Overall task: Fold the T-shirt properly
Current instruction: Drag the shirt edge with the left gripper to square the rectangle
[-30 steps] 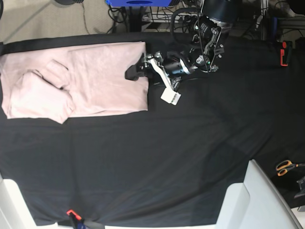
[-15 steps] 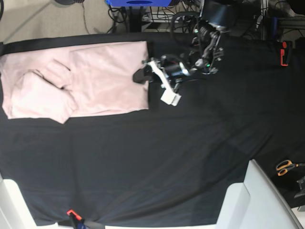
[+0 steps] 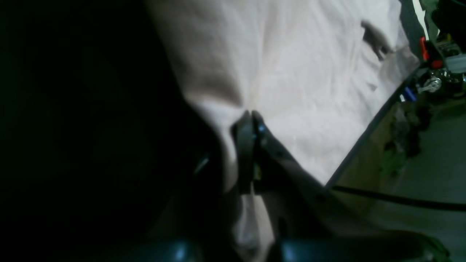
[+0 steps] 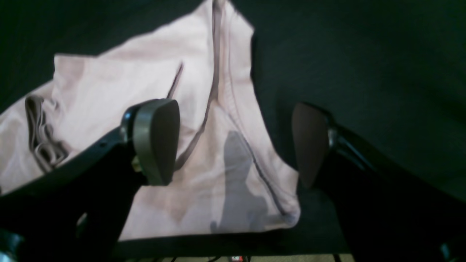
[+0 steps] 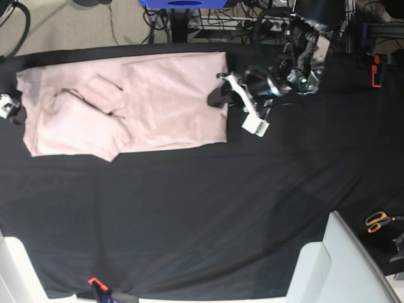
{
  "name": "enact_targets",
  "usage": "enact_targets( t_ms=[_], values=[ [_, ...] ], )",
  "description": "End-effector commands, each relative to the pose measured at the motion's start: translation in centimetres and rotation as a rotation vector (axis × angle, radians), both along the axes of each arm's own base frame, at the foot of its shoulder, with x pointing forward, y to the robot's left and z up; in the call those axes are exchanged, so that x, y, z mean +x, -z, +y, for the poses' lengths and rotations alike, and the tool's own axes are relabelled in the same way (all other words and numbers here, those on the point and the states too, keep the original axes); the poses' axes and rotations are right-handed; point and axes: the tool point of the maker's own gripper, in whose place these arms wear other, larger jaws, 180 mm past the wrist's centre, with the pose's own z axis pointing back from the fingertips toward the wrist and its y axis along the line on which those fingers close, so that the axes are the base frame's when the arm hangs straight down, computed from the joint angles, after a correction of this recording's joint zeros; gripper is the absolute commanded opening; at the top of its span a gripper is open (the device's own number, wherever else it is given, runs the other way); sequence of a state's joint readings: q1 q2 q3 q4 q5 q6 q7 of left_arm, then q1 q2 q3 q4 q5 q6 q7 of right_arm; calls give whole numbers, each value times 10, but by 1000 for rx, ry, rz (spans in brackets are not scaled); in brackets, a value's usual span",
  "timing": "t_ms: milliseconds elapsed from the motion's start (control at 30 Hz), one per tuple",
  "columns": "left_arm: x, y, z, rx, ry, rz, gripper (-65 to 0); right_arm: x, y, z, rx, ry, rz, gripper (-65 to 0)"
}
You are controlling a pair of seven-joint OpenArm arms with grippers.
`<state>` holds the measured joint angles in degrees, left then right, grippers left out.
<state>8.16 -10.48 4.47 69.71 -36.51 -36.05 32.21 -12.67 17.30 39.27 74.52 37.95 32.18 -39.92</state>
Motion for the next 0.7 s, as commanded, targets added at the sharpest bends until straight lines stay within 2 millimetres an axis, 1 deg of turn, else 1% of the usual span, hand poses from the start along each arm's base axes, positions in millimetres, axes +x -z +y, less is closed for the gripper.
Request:
enact_targets(
  t_ms=[0,133,200,467,633,667],
  values=[
    [10,-11,11,-12,-38,-41,-650,11,-16,-11,-25,-2,-45,-194],
    [16,-15,37,14,-105,-62,-650,11,-15,-8,-18,-9,-34,-194],
    [15,-14,43,29,-100,-59,-650,11,-15,-8,-18,-11,-33,-194],
    [15,-14,41,27,-99,-59,-650,10,-13,-7,-15,-11,-26,-194],
    [19,-16,51,47,-98,-70,-650,8,-12,-7,-15,-13,-20,-194],
    [21,-16,52,50,-98,-73,-640,8,-12,-7,-15,-13,-20,-192]
  ],
)
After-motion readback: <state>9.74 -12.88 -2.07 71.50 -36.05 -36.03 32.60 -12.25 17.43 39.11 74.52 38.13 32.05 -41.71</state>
